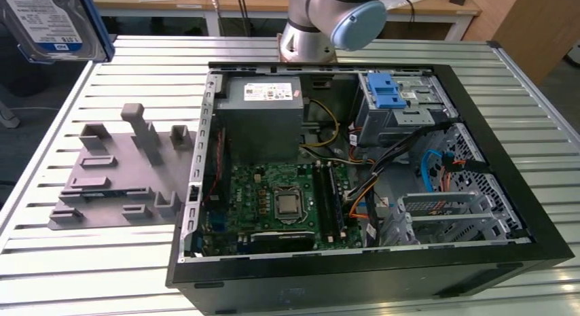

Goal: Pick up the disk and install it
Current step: 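Pick up the disk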

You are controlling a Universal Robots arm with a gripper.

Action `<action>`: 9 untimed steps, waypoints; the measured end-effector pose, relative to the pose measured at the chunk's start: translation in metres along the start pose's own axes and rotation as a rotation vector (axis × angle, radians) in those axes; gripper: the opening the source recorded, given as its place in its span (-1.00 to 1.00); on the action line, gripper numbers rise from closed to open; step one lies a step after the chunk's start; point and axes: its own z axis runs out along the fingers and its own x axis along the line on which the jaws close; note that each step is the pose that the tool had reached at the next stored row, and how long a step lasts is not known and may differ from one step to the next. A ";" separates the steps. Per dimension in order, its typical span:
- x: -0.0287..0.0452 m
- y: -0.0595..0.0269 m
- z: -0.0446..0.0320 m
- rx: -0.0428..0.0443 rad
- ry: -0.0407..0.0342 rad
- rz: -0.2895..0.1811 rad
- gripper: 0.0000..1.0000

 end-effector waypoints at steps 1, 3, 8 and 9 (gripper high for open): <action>0.0017 -0.0010 0.0000 0.0001 0.0000 0.000 -0.27; 0.0052 -0.0028 0.0000 0.0001 -0.0001 0.000 -0.27; 0.0141 -0.0071 0.0000 0.0001 -0.0002 0.000 -0.27; 0.0157 -0.0080 -0.0001 0.0001 -0.0001 0.000 -0.27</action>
